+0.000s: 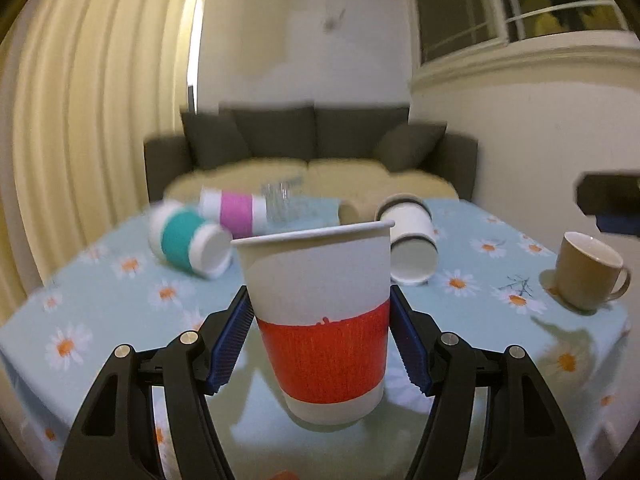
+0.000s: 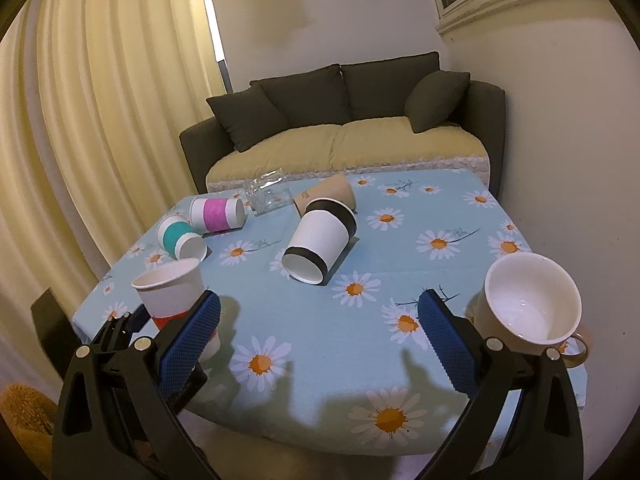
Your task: Flip cup upright
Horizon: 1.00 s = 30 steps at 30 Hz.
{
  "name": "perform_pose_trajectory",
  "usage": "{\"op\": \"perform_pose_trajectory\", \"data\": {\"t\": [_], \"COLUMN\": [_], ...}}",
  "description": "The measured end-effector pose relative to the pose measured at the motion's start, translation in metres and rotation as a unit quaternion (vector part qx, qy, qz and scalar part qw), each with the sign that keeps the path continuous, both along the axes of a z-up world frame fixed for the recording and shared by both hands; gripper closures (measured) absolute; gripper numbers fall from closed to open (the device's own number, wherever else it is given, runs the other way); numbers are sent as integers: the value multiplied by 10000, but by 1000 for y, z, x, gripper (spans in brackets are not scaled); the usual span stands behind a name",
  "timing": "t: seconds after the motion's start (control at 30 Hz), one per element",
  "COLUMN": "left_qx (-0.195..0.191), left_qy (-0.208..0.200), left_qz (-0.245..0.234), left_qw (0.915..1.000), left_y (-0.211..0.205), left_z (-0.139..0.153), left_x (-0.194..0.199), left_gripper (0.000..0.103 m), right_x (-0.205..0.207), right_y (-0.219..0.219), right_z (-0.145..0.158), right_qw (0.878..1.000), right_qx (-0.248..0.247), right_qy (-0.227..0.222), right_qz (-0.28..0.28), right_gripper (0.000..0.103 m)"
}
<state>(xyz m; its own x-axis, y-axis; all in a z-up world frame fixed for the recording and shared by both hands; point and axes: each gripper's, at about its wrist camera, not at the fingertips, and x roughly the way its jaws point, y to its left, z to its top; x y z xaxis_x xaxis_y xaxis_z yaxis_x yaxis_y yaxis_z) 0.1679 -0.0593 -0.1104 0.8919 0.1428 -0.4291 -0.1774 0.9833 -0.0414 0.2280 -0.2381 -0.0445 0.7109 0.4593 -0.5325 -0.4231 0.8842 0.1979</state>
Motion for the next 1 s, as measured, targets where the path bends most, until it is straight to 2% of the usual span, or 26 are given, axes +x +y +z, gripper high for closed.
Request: {"op": "perform_pose_trajectory", "data": {"t": [0.1, 0.2, 0.27, 0.53, 0.6, 0.77, 0.87, 1.0], "left_qx": [-488, -1019, -1159, -1312, -1171, -986, -931, -812], "left_qy": [806, 1577, 1894, 2194, 2139, 2043, 1965, 1885], "left_qz": [-82, -141, -185, -267, -339, -450, -503, -563], "left_qw": [9955, 9821, 9748, 9664, 9692, 9729, 9748, 9771], "left_y": [12, 26, 31, 38, 36, 38, 49, 65], "left_z": [-1, -8, -11, -7, -1, 25, 40, 57], "left_x": [16, 28, 30, 27, 20, 4, -12, -32], "left_gripper": [39, 39, 39, 37, 25, 20, 9, 9], "right_x": [-1, -2, -2, -1, 0, -1, -6, -9], "right_y": [-1, -2, -3, -3, -3, 1, 10, 32], "right_z": [1, 2, 3, 5, 5, 6, 7, 10], "right_qw": [10000, 10000, 10000, 10000, 10000, 9998, 9996, 9990], "right_qx": [33, 46, 54, 62, 87, 154, 126, -60], "right_qy": [-6, -19, -16, -18, -2, 61, 105, 227], "right_qz": [2, 7, 0, 3, -9, 88, 225, 386], "right_gripper": [5, 5, 5, 5, 5, 5, 5, 5]}}
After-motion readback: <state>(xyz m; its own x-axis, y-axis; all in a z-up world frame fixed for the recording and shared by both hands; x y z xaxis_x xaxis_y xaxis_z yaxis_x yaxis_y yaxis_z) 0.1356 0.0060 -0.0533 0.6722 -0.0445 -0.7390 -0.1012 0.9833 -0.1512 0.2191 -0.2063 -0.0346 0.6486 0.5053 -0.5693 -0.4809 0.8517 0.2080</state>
